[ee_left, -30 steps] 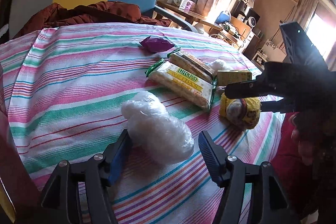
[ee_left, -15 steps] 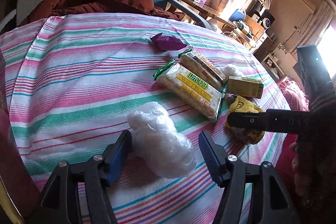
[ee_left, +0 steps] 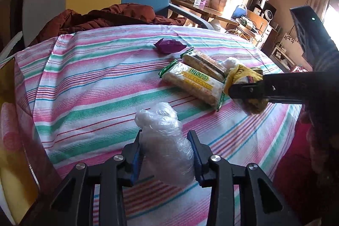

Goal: Organize objects
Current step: 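Grasp the yellow knitted sock with the right tool while left tool holds cotton wool, then carry cotton wool and sock over the gold tray and open both tools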

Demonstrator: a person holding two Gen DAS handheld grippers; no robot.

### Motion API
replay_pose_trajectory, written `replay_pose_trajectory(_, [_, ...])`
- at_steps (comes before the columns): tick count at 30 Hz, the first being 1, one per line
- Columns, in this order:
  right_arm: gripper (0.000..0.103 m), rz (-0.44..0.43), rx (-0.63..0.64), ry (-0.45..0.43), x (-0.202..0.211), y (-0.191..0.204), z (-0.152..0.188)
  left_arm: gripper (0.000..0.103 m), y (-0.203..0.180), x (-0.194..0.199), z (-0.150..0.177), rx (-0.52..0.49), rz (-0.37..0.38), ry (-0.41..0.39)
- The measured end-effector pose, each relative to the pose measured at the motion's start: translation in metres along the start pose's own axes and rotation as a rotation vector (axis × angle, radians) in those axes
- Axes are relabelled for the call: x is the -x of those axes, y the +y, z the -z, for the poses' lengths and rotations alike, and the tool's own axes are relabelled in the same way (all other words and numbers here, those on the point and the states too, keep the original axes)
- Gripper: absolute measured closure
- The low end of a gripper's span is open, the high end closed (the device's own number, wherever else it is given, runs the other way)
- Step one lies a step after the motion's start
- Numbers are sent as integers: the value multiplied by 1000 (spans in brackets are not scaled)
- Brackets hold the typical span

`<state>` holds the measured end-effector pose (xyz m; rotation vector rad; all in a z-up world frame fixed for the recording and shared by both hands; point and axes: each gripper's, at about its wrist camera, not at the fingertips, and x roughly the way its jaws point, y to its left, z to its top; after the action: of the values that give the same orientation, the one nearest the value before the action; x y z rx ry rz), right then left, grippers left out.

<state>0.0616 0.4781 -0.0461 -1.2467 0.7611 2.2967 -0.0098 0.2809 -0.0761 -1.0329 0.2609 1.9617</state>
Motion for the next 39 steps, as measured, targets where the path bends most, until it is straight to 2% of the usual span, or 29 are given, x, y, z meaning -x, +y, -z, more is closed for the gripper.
replay_pose_trajectory(3, [54,-25,6,-51,9,5,-1,64,-2,22,4,-12,3,-25])
replay_pose_trajectory(9, [54,-47,86,-112,20,23,1,64,15,67,11,45,3,-75])
replay_pose_trajectory(17, [54,-77,224,-97,23,61,19,64,66,125,21,171,-70,-161])
replay_pose_trajectory(21, [54,-143,276,-100,29,99,29,64,101,149,31,244,-121,-196])
replay_pose_trajectory(25, [54,-222,366,-98,33,153,44,64,138,170,41,326,-167,-224])
replay_pose_trajectory(31, [54,-317,478,-73,25,224,65,64,193,194,52,448,-198,-252])
replay_pose_trajectory(39, [54,-372,569,10,3,270,95,63,231,204,43,492,-195,-254])
